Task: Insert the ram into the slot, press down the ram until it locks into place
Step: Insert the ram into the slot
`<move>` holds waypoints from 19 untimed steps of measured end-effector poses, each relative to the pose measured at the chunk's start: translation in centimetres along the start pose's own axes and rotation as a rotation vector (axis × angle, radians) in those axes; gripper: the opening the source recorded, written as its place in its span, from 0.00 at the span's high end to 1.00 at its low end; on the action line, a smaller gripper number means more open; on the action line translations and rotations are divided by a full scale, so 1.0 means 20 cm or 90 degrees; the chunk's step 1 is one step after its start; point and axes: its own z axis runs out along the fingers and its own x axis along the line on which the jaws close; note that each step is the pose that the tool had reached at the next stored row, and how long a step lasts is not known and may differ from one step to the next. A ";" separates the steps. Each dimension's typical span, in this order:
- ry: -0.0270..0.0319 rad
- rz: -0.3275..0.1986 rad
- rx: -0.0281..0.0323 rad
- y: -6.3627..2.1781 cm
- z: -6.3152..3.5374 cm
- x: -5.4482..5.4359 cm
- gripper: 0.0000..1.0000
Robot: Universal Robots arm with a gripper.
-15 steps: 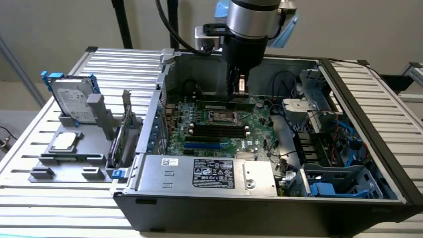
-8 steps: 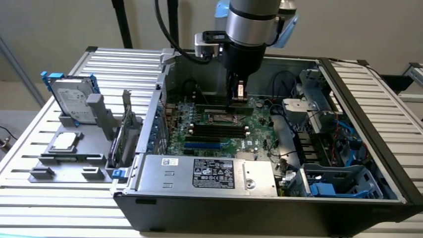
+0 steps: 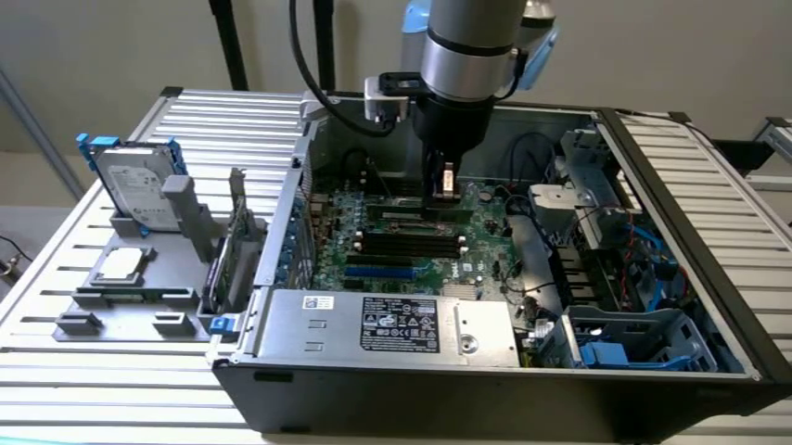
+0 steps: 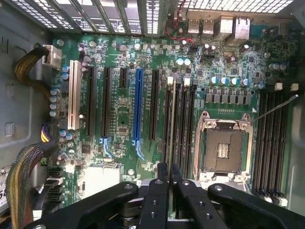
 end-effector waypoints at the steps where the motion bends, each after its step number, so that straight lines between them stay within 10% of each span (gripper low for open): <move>1: 0.0000 0.000 0.0000 0.000 0.009 0.00 0.87; 19: 0.0000 0.000 -0.0005 -0.001 0.173 0.00 0.87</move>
